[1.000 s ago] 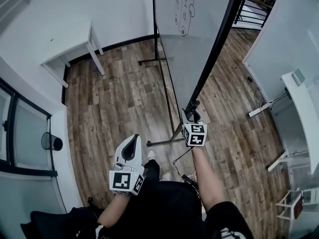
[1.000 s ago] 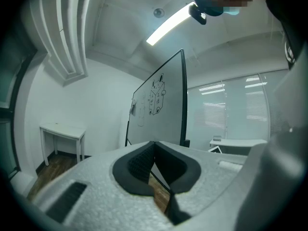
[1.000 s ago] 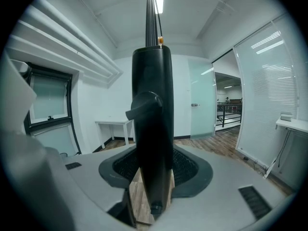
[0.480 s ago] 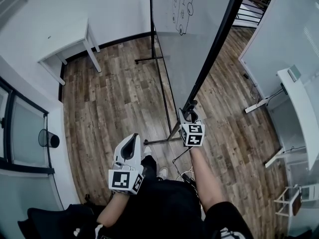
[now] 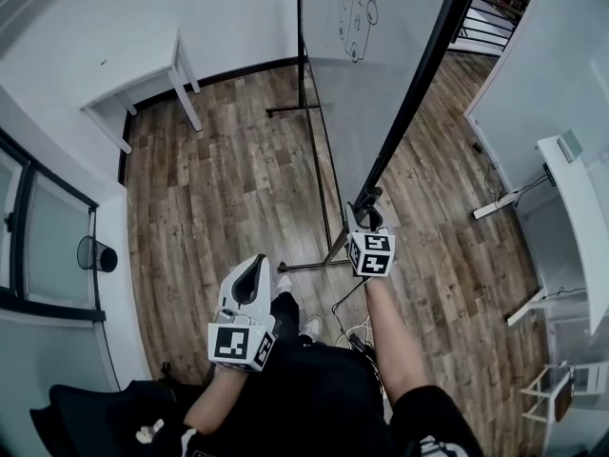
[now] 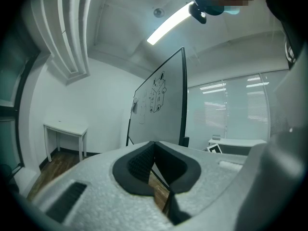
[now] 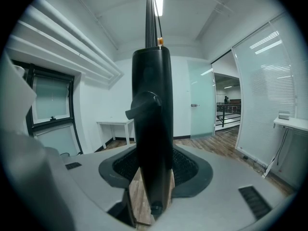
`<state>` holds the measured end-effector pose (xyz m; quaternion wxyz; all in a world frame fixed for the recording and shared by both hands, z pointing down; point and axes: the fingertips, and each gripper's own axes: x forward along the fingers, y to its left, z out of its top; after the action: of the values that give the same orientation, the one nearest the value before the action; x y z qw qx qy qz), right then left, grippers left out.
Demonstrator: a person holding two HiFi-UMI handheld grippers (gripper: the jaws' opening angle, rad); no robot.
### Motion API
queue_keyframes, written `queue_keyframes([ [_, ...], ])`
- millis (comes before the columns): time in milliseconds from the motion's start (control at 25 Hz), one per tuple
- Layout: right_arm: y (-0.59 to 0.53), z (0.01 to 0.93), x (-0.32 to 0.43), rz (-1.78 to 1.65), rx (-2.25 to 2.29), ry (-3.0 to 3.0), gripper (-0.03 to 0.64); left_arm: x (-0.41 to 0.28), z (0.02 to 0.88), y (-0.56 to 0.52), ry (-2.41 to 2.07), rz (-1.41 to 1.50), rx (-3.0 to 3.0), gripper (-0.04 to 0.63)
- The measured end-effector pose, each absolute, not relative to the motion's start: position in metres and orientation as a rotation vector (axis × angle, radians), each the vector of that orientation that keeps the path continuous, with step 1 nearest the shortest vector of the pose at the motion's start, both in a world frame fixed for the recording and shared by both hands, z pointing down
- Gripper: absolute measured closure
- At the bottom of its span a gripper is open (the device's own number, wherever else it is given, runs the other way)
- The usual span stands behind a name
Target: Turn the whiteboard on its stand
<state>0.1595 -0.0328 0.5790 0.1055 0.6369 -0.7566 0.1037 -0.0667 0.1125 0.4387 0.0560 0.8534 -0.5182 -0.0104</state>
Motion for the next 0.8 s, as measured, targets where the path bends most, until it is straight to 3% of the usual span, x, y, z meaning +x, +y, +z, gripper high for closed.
queue_keyframes([
  [800, 0.002, 0.569, 0.154, 0.307, 1.880, -2.224, 0.425, -0.057, 0.430, 0.105, -1.501, 0.005, 2.601, 0.583],
])
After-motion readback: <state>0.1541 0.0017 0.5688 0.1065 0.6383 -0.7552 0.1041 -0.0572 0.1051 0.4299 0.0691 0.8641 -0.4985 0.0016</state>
